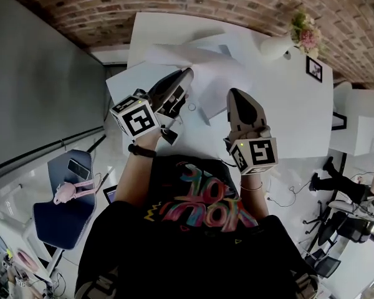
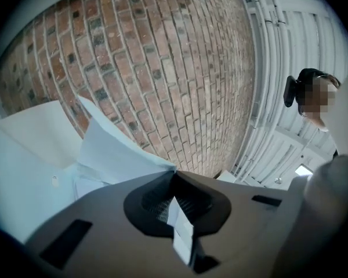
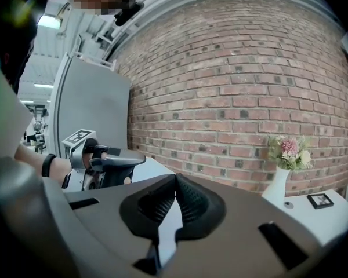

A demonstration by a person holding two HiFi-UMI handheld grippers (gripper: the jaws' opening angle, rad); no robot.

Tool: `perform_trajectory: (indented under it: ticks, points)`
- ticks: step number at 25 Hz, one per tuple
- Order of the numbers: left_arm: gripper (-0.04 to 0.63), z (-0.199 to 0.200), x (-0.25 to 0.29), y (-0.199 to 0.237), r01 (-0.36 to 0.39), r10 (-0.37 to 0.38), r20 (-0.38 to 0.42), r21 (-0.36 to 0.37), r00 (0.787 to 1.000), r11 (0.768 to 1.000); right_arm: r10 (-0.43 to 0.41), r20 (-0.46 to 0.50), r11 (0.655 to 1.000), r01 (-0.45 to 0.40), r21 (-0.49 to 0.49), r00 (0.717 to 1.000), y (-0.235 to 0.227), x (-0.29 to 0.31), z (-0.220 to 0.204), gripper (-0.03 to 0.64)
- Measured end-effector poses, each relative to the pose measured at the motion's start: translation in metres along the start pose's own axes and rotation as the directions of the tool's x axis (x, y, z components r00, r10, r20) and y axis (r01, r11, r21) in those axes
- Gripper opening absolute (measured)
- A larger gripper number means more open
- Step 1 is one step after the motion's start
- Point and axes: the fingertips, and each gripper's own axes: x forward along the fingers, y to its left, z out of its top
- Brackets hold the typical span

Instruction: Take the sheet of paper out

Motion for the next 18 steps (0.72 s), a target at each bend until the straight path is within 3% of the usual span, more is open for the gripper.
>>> perform_trajectory:
  ticks: [6, 11, 14, 18]
  points:
    - [0.023, 0.022, -0.024, -0.035, -0.010, 0.002, 0.092, 0.094, 0.996, 0.995, 0.029, 0.040, 1.000, -0.029, -0.009, 0.999, 0.014, -0.016, 0.011, 0.017]
    - [0.023, 0.040, -0.046, -0.056, -0.065, 0.031, 0.177, 0.191, 0.984, 0.980, 0.061, 0.053, 0.998, -0.060, -0.015, 0.997, 0.024, -0.021, 0.014, 0.017]
    - [0.023, 0.049, -0.060, -0.068, -0.123, 0.061, 0.233, 0.263, 0.971, 0.957, 0.078, 0.061, 0.997, -0.077, -0.023, 0.995, 0.029, -0.024, 0.017, 0.017]
    - [0.023, 0.059, -0.080, -0.081, -0.209, 0.104, 0.291, 0.360, 0.951, 0.909, 0.094, 0.075, 0.995, -0.091, -0.036, 0.993, 0.035, -0.027, 0.022, 0.017]
